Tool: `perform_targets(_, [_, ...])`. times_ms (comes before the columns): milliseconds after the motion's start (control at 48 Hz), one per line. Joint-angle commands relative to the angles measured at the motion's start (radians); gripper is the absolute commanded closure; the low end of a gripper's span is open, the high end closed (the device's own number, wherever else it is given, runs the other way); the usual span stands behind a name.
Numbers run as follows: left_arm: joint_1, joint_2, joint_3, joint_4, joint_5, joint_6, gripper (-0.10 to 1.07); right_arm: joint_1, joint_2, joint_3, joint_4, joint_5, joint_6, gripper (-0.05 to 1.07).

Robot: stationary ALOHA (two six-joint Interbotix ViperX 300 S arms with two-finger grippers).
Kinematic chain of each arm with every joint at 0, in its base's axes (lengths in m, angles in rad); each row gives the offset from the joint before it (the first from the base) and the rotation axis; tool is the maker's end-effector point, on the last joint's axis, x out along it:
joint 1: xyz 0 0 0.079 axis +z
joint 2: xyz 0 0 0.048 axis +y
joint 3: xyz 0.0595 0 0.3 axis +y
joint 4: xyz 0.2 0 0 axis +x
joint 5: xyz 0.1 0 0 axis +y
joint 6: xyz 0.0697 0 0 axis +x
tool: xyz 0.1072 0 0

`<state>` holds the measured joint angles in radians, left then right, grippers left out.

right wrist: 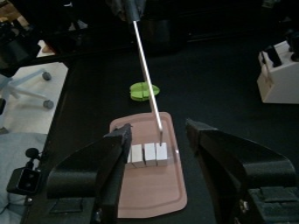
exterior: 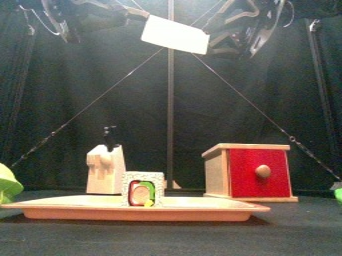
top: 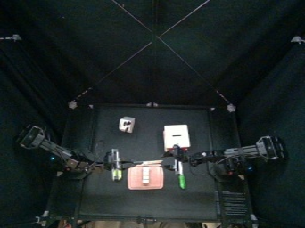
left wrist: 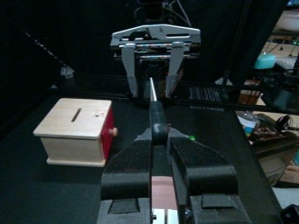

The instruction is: Grab cleaver with both hands

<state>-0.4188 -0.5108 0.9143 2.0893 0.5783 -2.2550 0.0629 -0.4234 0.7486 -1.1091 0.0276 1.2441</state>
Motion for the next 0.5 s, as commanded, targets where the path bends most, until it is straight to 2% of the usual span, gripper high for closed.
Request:
perform_targets(0, [-0.003,-0.003,-0.015,0.005,0.006,-0.002,0.57,-0.003,0.002,-0.037,0.009,-0.017,0.002,0.16])
perform_targets(229, [-0.003,-0.003,-0.014,0.006,0.006,-0.002,0.57,-0.008,0.009,-0.049,0.025,-0.02,0.0,0.19])
perform_targets(479, [-0.003,-0.005,-0.014,0.006,0.008,-0.002,0.57,-0.008,0.014,-0.049,0.025,-0.031,0.0,0.35])
